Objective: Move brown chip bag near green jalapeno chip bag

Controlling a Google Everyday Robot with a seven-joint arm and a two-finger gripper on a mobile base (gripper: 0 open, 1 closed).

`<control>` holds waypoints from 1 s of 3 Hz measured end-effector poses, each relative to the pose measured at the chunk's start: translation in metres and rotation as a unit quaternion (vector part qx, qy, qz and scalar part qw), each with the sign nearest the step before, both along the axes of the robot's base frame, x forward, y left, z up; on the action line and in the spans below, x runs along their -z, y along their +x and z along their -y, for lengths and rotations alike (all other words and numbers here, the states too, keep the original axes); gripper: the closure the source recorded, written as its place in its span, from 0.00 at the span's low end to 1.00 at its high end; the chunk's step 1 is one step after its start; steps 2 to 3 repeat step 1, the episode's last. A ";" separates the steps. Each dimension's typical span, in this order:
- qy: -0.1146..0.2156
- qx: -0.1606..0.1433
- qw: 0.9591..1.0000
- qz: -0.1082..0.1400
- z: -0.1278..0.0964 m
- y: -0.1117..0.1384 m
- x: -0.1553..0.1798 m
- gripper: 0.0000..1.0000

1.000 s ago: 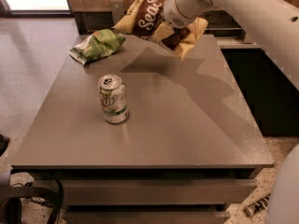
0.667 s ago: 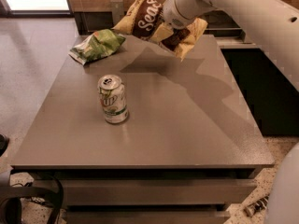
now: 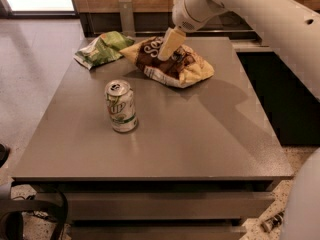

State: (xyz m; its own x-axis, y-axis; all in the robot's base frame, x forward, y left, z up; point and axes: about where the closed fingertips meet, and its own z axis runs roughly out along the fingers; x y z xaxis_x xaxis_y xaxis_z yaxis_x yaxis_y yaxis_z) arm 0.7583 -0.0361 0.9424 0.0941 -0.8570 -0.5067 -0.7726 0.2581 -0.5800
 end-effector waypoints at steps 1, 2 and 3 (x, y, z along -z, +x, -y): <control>0.000 0.000 1.000 0.000 0.000 0.000 0.000 0.00; 0.000 0.000 1.000 0.000 0.000 0.000 0.000 0.00; 0.000 0.000 1.000 0.000 0.000 0.000 0.000 0.00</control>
Offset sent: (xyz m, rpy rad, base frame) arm 0.0000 0.0000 0.0000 0.0000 0.0000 0.0000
